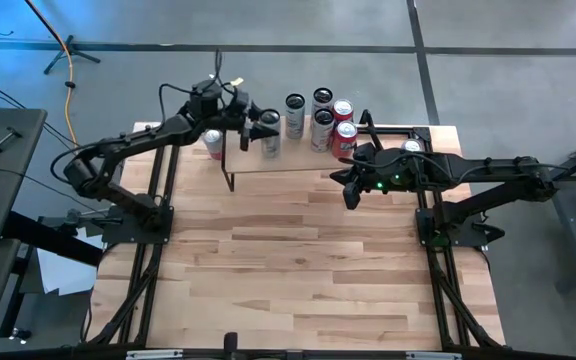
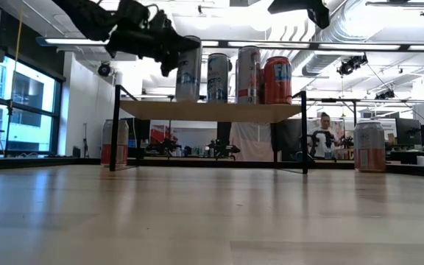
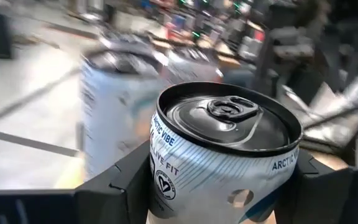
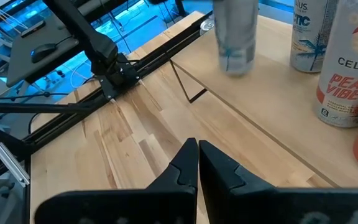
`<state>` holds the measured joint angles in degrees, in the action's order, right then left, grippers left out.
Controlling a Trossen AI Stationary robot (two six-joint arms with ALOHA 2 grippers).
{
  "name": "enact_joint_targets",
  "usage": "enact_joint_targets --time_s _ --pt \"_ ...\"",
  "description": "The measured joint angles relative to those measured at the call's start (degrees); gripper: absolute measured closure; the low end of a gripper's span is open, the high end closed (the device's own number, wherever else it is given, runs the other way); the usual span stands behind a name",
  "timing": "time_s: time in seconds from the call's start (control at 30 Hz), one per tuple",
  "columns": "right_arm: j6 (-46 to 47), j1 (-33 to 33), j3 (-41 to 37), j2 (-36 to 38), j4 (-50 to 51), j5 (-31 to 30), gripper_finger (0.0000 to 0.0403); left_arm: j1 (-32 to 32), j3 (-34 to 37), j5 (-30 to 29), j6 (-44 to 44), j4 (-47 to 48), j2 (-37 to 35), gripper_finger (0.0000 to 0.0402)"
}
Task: Place canned beverage on shelf
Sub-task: Put the black blue soda can on the shelf
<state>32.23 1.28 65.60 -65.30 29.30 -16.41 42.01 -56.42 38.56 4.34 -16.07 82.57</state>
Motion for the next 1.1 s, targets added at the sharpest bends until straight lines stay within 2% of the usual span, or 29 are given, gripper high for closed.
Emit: enact_joint_targets --time_s 0.3,0.47,0.57,0.7,0.83,1.1 --pt "-1.9 0.0 0.0 0.0 0.01 -3.06 0.0402 -11.45 0.0 -20.28 1.56 -1.44 -1.8 0.0197" --pt "-2.63 0.0 0.0 0.0 0.0 -3.05 0.0402 -18.87 0.0 -32.93 -3.04 -6.12 -0.36 0.0195" --pt "-2.69 0.0 0.0 0.0 0.02 -3.05 0.0402 -20.23 0.0 -39.12 -3.84 -10.44 0.91 0.0194" --pt "-2.73 0.0 0.0 0.0 0.02 -3.05 0.0402 -20.12 -0.02 -40.51 -1.34 -12.42 4.07 0.0194" --pt "-4.03 0.0 0.0 0.0 0.02 -2.99 0.0402 -20.34 0.0 -38.78 0.36 -14.3 7.02 0.0193" --pt "-4.03 0.0 0.0 0.0 0.05 -2.99 0.0402 -20.41 0.0 -40.12 -0.25 -14.78 7.69 0.0191"
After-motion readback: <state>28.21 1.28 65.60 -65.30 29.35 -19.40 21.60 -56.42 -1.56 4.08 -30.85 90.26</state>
